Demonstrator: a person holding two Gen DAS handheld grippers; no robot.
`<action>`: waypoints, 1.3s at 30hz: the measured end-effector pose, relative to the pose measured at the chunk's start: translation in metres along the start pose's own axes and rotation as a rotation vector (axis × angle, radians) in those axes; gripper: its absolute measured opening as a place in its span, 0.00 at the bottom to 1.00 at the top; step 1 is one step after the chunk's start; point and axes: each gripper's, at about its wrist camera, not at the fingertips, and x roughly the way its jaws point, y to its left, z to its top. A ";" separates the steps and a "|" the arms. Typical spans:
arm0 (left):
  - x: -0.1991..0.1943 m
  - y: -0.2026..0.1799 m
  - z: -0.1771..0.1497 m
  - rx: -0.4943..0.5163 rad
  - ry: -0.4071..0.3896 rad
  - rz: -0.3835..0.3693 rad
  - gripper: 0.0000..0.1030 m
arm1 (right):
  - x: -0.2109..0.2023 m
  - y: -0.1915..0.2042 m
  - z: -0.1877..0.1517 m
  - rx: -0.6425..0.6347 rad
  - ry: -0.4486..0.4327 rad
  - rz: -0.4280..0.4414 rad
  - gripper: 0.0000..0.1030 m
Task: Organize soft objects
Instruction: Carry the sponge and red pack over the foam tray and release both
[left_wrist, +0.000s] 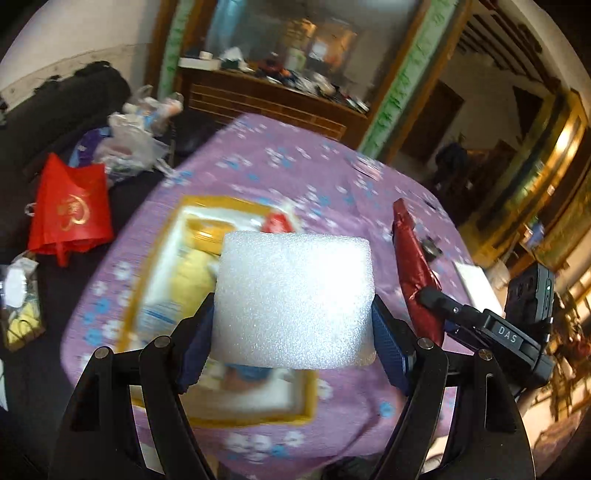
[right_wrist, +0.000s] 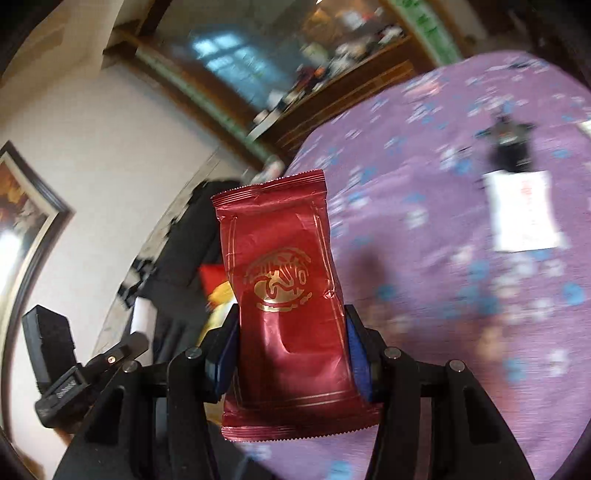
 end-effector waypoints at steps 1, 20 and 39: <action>-0.002 0.009 0.002 -0.010 -0.006 0.010 0.76 | 0.010 0.006 0.002 -0.003 0.021 0.009 0.50; 0.092 0.089 0.031 -0.110 0.150 -0.043 0.76 | 0.146 0.064 0.031 -0.138 0.179 -0.087 0.50; 0.103 0.119 0.016 -0.288 0.260 -0.225 0.78 | 0.137 0.076 0.023 -0.196 0.117 -0.139 0.62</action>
